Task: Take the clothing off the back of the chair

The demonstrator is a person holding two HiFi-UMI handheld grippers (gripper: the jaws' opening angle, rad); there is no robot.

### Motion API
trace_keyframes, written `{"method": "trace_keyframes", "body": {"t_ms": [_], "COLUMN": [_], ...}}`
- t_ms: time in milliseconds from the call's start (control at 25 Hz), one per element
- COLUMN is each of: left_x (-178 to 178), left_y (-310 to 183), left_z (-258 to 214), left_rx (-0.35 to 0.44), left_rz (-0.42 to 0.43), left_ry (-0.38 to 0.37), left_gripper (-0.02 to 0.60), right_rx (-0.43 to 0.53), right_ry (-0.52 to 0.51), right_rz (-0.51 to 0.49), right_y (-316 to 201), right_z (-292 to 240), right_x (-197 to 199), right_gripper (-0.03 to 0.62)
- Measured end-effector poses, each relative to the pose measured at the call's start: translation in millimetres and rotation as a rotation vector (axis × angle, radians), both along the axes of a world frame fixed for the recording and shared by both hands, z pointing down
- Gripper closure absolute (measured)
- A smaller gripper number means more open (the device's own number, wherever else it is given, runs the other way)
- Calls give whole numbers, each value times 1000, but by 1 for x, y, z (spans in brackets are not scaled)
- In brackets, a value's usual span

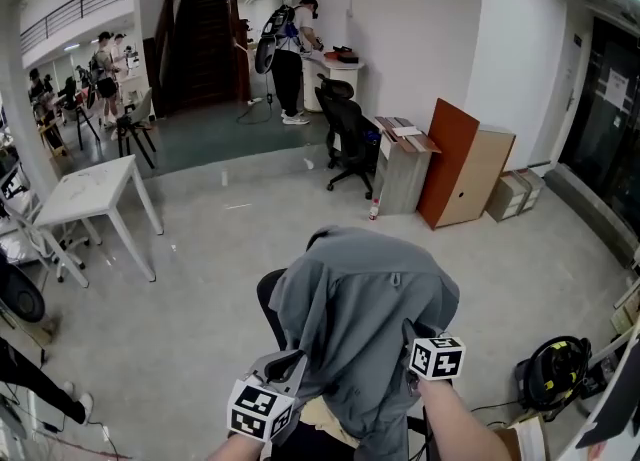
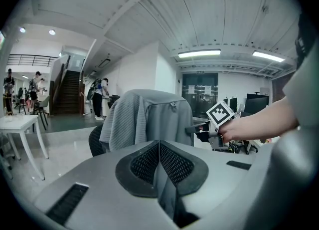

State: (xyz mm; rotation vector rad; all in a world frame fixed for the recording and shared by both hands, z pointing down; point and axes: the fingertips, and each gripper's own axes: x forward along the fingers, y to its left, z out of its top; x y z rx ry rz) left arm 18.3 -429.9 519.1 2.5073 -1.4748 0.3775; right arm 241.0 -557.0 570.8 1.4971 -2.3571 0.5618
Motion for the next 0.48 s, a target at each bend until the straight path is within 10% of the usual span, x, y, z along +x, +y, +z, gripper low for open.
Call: {"method": "trace_keyframes", "body": {"t_ms": [480], "left_x": [2], "left_y": [10], "left_z": [0], "left_rx": [0], "left_rz": [71], "left_ry": [17], "left_gripper": [574], "right_rx": [92], "right_ry": [-39], "right_rz": [-103], "right_y": [53], "right_z": [-44], "right_x": [-47], "right_gripper": [576]}}
